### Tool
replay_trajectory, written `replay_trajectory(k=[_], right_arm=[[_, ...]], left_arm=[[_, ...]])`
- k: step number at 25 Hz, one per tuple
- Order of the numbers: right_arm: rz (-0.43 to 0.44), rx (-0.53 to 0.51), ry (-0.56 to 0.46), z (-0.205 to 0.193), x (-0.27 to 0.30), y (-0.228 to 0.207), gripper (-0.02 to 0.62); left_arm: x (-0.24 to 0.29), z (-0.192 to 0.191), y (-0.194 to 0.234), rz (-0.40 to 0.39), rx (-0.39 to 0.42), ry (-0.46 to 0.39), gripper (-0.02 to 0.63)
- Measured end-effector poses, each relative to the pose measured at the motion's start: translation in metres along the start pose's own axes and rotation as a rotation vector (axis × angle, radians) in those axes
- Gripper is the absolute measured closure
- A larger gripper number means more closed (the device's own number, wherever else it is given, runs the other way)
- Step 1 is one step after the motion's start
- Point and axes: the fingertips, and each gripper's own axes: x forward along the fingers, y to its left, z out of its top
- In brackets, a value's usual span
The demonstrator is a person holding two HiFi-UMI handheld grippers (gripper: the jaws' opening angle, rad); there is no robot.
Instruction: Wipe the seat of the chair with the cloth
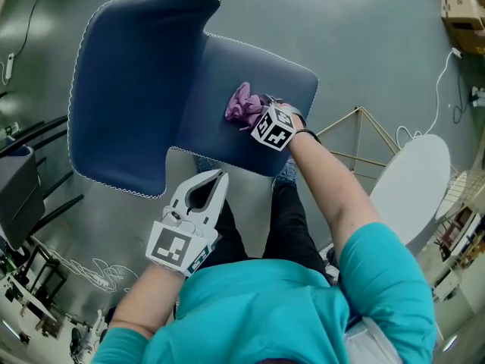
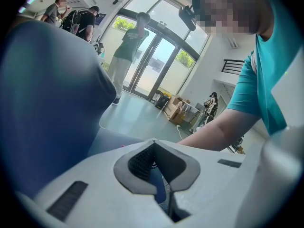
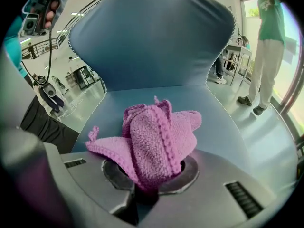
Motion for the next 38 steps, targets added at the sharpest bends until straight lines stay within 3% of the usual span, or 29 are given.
replay_trajectory(k=[38], right_arm=[[-0.016, 0.092, 0.102, -0.108, -0.064, 0.016, 0.534]], left_arm=[[0.030, -0.001, -0.051, -0.051, 0.061, 0.029, 0.603]])
